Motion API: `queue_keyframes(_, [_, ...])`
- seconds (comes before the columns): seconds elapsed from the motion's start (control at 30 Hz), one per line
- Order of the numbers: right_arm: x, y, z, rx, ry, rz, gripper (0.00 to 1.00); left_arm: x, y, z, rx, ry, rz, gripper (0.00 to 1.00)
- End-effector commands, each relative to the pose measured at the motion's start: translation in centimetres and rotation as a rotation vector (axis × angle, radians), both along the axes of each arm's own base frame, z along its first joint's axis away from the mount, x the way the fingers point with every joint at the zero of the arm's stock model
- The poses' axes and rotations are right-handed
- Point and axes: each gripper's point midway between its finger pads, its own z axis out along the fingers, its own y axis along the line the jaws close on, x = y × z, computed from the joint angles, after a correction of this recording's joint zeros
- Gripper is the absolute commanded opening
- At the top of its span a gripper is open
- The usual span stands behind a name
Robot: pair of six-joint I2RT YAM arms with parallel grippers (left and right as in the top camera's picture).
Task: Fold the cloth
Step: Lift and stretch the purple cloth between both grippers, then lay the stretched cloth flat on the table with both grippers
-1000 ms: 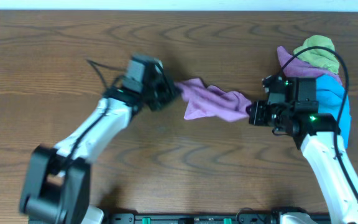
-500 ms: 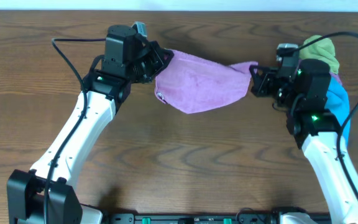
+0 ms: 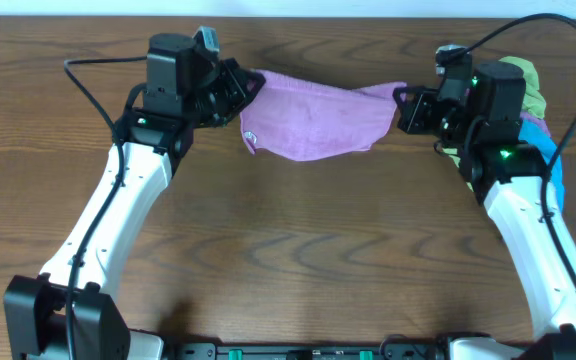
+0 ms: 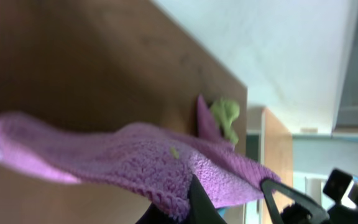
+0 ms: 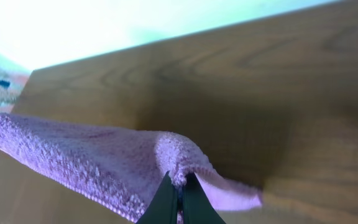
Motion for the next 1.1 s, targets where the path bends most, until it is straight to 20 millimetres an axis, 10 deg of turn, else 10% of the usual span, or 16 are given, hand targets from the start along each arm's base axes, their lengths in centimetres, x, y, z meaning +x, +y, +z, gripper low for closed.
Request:
queue_keyframes(0.0, [-1.5,0.7,0.1,-0.032,0.016,0.078,0.01,-1.4,-0.4,0.1,0.001,0.007,-0.117,0.06])
queue_keyframes(0.57, [-13.1,0.5,-7.9,-0.153,0.522,0.249,0.01,-14.5,4.1,-9.7,0.337,0.564,-0.277,0.06])
queue_keyframes(1.07, [-19.0,0.3,-13.9,-0.171,0.735,0.276,0.01,-24.0,2.4,-16.3,0.422,0.799,-0.462,0.06])
